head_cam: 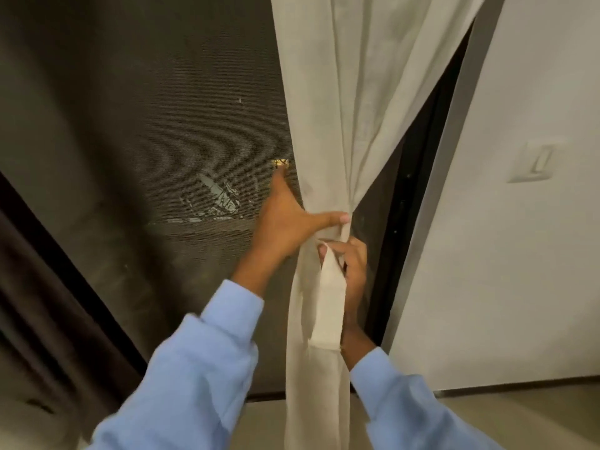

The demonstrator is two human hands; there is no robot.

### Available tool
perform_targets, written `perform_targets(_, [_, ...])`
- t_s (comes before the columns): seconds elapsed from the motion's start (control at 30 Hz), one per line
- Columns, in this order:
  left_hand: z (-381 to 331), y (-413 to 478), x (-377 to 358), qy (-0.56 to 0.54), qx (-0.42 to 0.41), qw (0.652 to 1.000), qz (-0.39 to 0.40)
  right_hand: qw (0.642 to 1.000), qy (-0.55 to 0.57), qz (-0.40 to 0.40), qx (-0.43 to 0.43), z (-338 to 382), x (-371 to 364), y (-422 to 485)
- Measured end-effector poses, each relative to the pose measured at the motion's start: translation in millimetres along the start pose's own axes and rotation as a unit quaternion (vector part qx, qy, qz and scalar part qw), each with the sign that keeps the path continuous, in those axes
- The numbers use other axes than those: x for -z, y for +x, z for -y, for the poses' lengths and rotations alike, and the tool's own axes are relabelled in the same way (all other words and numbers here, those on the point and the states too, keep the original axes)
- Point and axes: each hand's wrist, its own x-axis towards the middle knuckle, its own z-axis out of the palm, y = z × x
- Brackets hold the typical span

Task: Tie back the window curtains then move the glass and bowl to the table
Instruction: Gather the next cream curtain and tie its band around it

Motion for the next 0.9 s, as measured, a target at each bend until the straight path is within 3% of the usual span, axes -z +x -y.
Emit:
perform_targets(0.1, [-10.1,17.0,-5.8,-0.082,0.007,0.989,0.121,0.999,0.013,0.021,-0.023,2.1,2.8,5.3])
perform_targets(0.33, [4.5,38.2,-12.2,-0.115,0.01,0.991,0.066,0.986,-0.111,-0.079,0.097,3.4,2.9,14.5])
perform_targets(0.5, [9.4,47.6,-11.3,-0.108,0.005,0.991,0.074,0.975,-0.099,0.025,0.199,14.1,10.9,18.2])
perform_targets(0.7, [8.0,45.2,-10.1,-0.144,0.008,0.983,0.109,0.98,-0.055,0.016,0.189,38.0,21.9,24.6])
perform_targets(0.9, [13.2,36.8,-11.5,-0.215,0.023,0.963,0.16,0.997,0.021,-0.074,0.016,41.4,27.4,59.2])
